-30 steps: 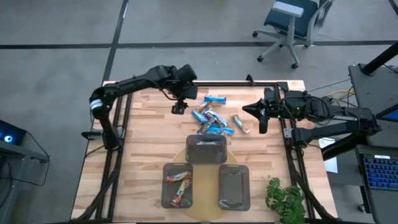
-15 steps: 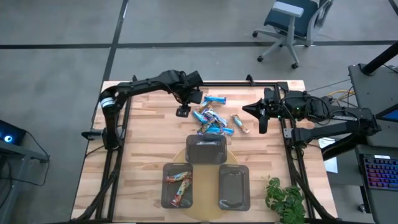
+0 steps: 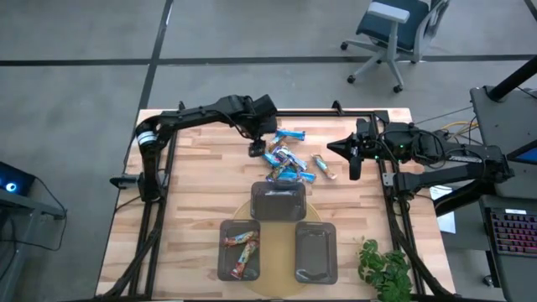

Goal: Pick and place Granola Bars by type
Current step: Put the top left red granola bar into the bottom left black bin

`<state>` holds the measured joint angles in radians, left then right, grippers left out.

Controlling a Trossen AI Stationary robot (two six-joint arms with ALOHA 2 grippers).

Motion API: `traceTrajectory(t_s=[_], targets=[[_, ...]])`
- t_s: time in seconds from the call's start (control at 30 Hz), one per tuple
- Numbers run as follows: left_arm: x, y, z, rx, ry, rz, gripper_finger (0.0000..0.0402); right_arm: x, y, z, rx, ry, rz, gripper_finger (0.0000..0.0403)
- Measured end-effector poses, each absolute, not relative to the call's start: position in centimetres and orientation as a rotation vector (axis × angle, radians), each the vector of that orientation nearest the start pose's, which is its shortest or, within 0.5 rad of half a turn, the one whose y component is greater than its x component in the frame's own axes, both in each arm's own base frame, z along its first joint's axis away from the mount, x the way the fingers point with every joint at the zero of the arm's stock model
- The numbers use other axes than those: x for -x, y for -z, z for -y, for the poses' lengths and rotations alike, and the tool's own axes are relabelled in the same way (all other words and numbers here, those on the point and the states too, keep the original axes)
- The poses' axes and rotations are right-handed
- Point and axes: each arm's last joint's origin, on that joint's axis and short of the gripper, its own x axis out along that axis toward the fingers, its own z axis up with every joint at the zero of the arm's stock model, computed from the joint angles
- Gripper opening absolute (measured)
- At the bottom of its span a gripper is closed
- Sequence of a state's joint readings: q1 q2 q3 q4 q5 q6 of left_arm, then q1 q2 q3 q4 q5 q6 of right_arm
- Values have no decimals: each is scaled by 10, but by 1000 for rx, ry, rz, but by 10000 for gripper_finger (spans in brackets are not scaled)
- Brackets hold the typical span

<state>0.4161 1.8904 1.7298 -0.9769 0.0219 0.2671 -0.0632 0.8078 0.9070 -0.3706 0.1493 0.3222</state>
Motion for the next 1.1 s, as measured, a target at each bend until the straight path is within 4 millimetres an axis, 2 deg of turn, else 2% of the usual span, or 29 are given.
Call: traceTrajectory(t_s=[0.1, 0.27, 0.33, 0.6, 0.73, 0.9, 1.1], targets=[[-364, -288, -161, 243, -356, -1080, 236, -168, -352, 15, -307, 254, -235, 8], [-365, -288, -162, 811, -697, -931, 236, -168, -352, 15, -307, 253, -235, 8], [-365, -288, -163, 950, -778, -882, 236, -168, -352, 15, -307, 254, -235, 8], [-365, -267, -163, 1329, -1008, -718, 236, -168, -352, 15, -308, 254, -235, 8], [-361, -250, -159, 1461, -1097, -717, 236, -168, -352, 15, -308, 254, -235, 8], [-360, -233, -154, 1585, -1138, -695, 236, -168, -352, 15, -302, 254, -236, 8], [-364, -215, -156, 1748, -1157, -533, 236, -168, -352, 15, -291, 254, -237, 8]])
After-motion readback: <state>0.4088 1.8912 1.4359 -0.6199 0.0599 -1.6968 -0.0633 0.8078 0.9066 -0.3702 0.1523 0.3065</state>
